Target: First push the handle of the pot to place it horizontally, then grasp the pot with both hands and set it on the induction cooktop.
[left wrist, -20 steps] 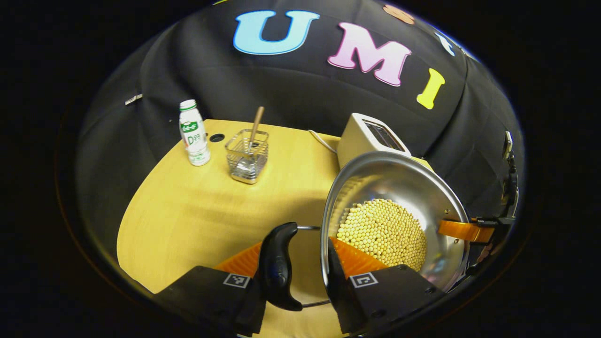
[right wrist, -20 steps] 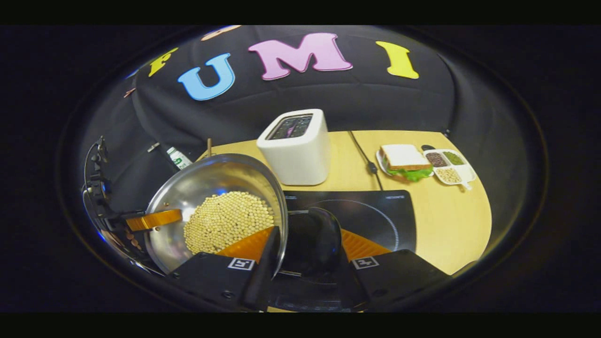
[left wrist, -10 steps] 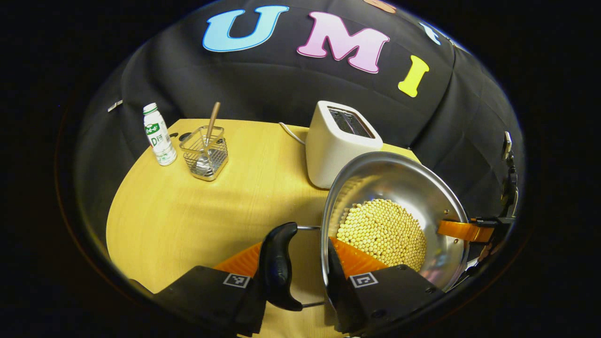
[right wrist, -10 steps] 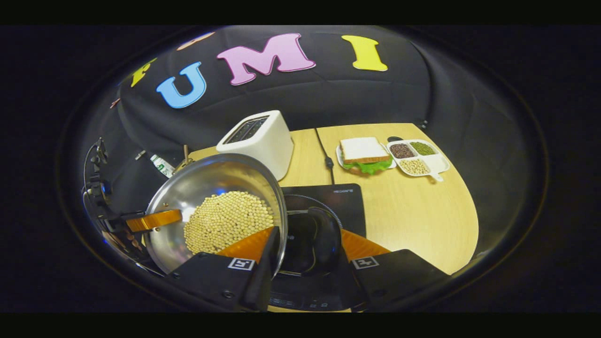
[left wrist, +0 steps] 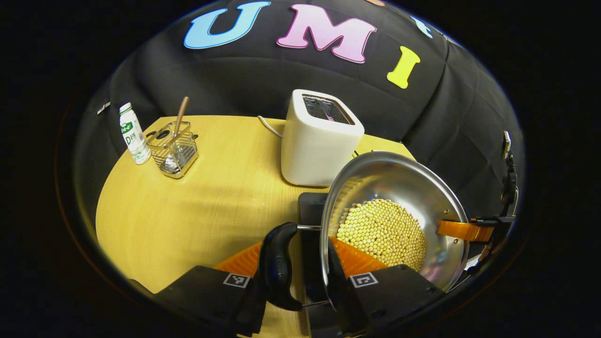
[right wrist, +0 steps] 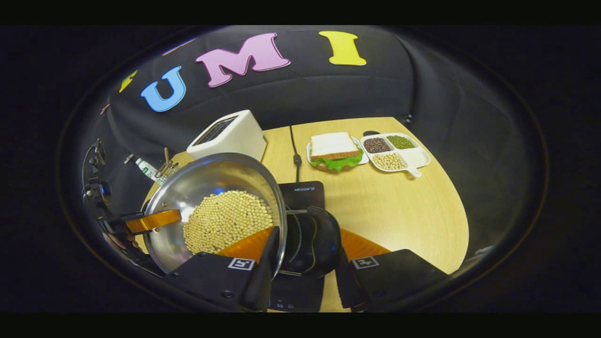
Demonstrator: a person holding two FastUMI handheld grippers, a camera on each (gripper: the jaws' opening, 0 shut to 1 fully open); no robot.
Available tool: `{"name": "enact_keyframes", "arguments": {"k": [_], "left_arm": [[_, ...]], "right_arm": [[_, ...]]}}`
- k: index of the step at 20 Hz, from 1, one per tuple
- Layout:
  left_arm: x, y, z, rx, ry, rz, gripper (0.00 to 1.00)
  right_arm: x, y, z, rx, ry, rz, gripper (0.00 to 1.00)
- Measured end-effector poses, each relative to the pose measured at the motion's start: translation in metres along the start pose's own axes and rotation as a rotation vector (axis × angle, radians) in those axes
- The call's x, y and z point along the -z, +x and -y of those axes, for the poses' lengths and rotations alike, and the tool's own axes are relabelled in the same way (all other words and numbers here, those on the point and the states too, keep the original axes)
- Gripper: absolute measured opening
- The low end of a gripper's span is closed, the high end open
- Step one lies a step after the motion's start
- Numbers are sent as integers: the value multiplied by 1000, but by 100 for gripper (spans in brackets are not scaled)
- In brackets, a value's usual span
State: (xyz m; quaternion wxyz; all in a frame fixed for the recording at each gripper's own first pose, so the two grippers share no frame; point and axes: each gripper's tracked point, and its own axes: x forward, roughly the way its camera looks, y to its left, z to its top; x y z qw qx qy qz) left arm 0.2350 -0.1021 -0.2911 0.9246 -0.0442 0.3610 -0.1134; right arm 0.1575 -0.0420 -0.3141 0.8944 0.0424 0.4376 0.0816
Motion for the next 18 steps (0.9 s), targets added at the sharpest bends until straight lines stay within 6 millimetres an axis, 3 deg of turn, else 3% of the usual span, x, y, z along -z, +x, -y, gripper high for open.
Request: {"name": "enact_keyframes", "arguments": {"k": [8, 9, 10, 18], "left_arm": [[8, 19, 6, -11, -2, -10, 62], [9, 21, 6, -14, -1, -12, 62], [11, 23, 5, -17, 1, -17, 62], [18, 24, 3, -10, -17, -19, 64]], "right_arm": [[2, 18, 14, -10, 6, 0, 60], [4, 20, 15, -10, 7, -3, 56], [7, 23, 15, -9, 8, -11, 60], [8, 24, 16, -27, 16, 9, 60]]}}
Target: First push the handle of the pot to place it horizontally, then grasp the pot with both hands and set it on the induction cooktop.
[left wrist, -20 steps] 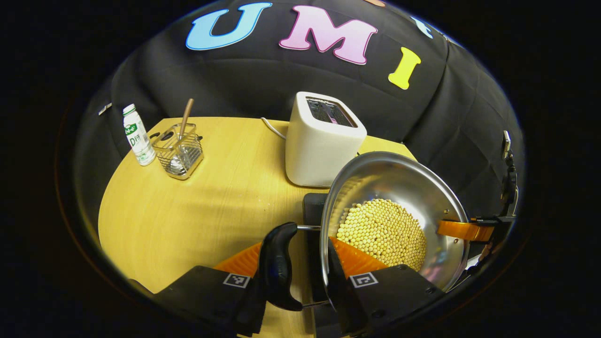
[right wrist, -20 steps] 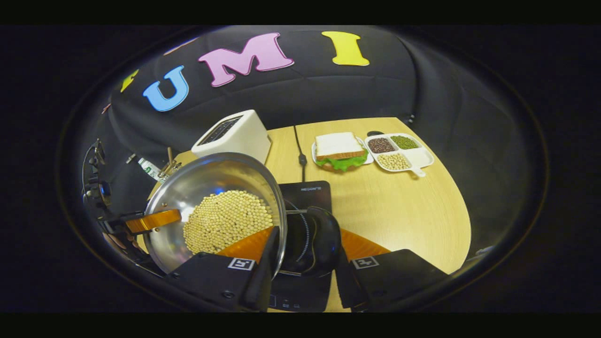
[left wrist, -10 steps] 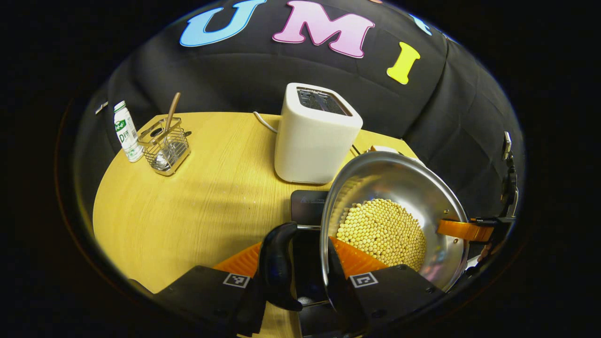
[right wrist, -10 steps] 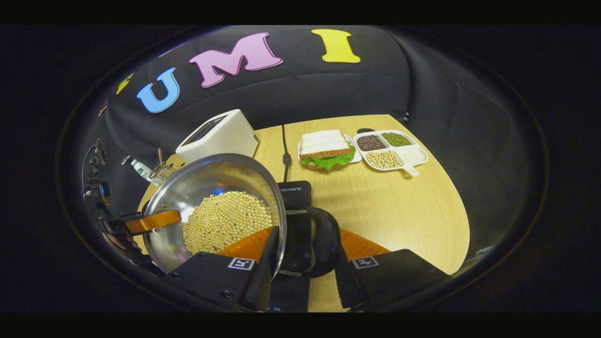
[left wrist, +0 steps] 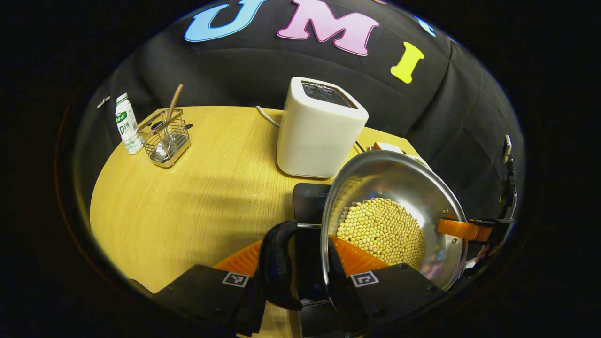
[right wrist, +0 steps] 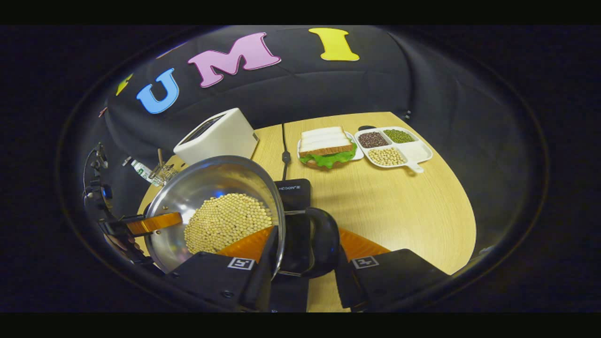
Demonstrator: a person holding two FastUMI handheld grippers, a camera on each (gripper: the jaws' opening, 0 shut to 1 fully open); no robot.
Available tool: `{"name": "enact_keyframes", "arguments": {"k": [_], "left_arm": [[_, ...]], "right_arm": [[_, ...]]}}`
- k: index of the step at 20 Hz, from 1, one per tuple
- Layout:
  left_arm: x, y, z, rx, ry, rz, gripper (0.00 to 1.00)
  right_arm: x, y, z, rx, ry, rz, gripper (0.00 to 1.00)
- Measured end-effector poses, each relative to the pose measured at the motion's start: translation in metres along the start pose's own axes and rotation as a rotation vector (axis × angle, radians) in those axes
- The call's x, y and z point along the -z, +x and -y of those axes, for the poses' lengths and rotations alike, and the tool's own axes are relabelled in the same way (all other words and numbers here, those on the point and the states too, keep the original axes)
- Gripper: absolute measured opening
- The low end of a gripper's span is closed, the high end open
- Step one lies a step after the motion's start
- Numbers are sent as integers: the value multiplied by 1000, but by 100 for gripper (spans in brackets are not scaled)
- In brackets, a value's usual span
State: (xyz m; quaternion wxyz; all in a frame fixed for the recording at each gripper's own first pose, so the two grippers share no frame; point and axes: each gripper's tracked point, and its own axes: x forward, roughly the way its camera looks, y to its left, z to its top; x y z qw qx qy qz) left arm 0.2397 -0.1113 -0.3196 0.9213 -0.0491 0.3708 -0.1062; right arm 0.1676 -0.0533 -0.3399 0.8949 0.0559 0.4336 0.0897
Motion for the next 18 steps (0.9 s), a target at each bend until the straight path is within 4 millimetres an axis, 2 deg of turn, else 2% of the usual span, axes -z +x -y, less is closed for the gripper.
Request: {"name": "enact_keyframes", "arguments": {"k": [2, 3, 4, 11, 12, 13, 15, 16, 18], "left_arm": [[1, 0, 0, 1, 2, -4, 64], [1, 0, 0, 0, 4, -6, 65], [1, 0, 0, -3, 2, -6, 64], [0, -3, 1, -8, -37, -20, 65], [-3, -8, 2, -10, -36, -14, 60], [-5, -7, 0, -23, -29, -12, 69], [-11, -15, -5, -65, 8, 7, 85], [-16, -21, -4, -74, 26, 23, 98], [-25, -35, 0, -75, 48, 57, 96]], "right_arm": [[0, 0, 0, -2, -3, 2, 61], [0, 0, 0, -2, -1, 3, 57], [0, 0, 0, 0, 5, 3, 61], [-4, 0, 1, 11, 16, 14, 63], [-10, -3, 3, 19, 23, 30, 64], [-16, -7, 2, 8, 44, 46, 68], [-21, -10, -4, -5, 65, 62, 88], [-21, -17, -4, 2, 58, 70, 99], [-25, -30, -6, 26, 19, 104, 99]]}}
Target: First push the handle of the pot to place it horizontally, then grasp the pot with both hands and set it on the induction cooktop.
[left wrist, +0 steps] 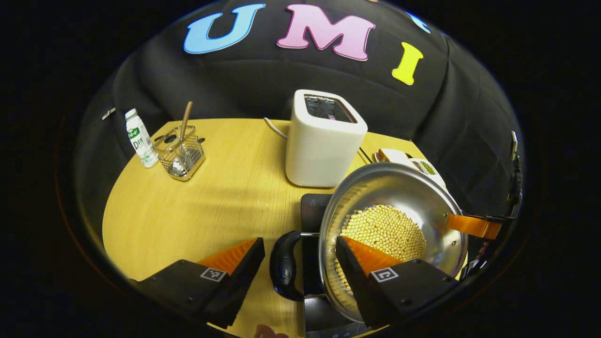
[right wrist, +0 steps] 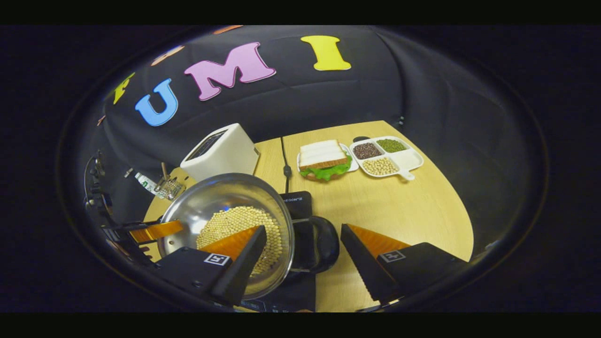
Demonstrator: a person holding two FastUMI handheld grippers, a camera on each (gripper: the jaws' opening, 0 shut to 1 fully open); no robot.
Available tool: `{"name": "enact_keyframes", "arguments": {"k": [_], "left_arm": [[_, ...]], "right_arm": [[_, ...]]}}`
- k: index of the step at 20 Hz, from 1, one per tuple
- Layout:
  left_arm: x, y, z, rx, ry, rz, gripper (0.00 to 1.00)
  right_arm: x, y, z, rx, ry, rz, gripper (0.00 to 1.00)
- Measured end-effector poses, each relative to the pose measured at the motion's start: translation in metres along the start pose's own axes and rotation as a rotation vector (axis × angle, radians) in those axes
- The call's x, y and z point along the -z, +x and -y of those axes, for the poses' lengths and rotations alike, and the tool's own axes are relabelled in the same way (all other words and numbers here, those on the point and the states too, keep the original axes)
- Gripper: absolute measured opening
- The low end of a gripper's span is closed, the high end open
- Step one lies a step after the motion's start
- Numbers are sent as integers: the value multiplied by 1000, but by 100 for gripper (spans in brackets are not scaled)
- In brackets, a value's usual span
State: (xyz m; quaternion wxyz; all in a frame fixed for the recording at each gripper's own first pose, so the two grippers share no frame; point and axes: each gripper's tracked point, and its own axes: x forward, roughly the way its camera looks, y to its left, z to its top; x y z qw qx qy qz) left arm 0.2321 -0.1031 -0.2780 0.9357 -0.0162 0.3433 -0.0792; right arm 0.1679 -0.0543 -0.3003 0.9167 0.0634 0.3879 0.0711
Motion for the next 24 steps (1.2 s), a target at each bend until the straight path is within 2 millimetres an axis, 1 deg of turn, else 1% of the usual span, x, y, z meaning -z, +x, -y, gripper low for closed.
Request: {"name": "enact_keyframes", "arguments": {"k": [2, 4, 6, 8, 9, 11, 12, 13, 15, 17, 19, 20, 22, 23, 24], "left_arm": [[-14, -25, 4, 1, 12, 50, 96], [-33, -60, 6, -7, 28, 132, 96], [-51, -106, 9, -11, 29, 233, 95], [-65, -152, 14, -8, 18, 329, 95], [-70, -177, 12, -11, 17, 376, 95], [-76, -223, 5, -36, 25, 462, 95], [-75, -246, 2, -45, 25, 504, 95], [-74, -263, 1, -52, 27, 536, 95], [-71, -297, -9, -89, 50, 604, 95], [-53, -332, -12, -125, 78, 661, 95], [-37, -360, -13, -144, 94, 697, 95], [-30, -371, -14, -156, 99, 710, 95], [-8, -387, -12, -166, 80, 710, 95], [2, -393, -10, -166, 61, 709, 95], [10, -399, -11, -169, 36, 712, 95]], "right_arm": [[-11, -22, -8, 13, -26, 62, 99], [-28, -51, -15, 28, -53, 147, 99], [-47, -85, -24, 47, -82, 236, 99], [-65, -124, -33, 62, -96, 326, 99], [-75, -145, -38, 66, -98, 377, 99], [-93, -186, -48, 77, -94, 488, 99], [-99, -204, -54, 78, -88, 540, 99], [-101, -221, -59, 79, -83, 585, 98], [-96, -249, -63, 89, -79, 655, 98], [-88, -277, -67, 102, -84, 720, 98], [-79, -303, -67, 121, -113, 792, 98], [-75, -315, -67, 131, -126, 820, 98], [-64, -333, -70, 135, -137, 852, 98], [-56, -339, -69, 141, -128, 848, 98], [-46, -340, -68, 140, -115, 829, 100]]}}
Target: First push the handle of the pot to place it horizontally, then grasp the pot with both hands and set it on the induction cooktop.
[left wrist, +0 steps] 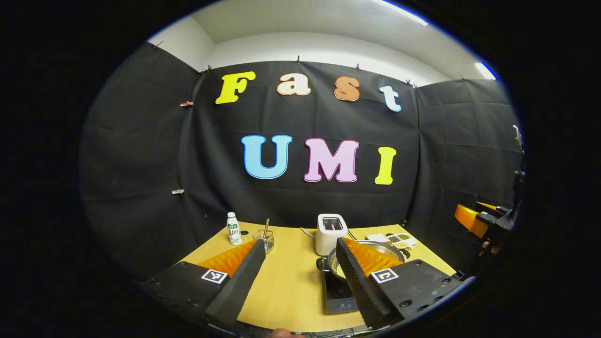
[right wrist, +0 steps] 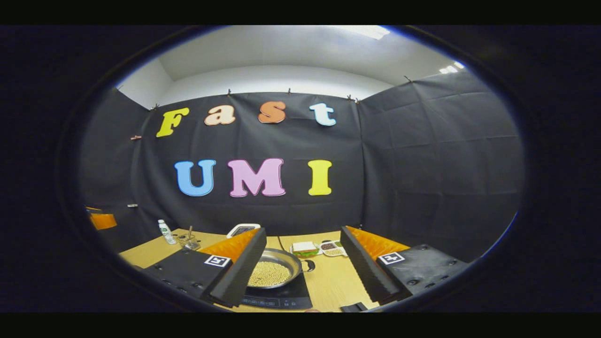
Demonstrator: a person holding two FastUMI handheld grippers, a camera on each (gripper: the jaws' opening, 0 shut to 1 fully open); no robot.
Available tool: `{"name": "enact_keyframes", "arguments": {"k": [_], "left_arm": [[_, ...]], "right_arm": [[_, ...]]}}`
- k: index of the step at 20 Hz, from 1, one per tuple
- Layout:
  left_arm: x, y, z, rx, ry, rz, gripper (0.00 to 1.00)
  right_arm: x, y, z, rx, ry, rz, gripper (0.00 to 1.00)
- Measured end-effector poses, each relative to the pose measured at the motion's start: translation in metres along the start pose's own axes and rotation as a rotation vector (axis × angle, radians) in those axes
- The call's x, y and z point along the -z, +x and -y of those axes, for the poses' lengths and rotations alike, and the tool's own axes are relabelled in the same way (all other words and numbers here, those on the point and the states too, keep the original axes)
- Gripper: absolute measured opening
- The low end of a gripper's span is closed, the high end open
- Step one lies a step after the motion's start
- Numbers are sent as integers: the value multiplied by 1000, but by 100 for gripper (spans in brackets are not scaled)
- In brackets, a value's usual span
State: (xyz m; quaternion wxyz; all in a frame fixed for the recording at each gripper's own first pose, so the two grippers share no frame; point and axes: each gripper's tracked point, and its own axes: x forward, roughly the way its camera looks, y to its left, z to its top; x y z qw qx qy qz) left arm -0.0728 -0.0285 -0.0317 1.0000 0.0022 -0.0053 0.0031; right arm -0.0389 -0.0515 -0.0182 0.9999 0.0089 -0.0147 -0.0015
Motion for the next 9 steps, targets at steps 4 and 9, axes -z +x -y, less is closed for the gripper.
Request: {"name": "enact_keyframes", "arguments": {"k": [4, 9], "left_arm": [[4, -26, -15, -43, -54, 34, 95], [11, -35, -18, -57, -68, 21, 98]], "right_arm": [[17, -20, 8, 8, -9, -59, 98], [25, -24, 4, 1, 2, -101, 98]]}}
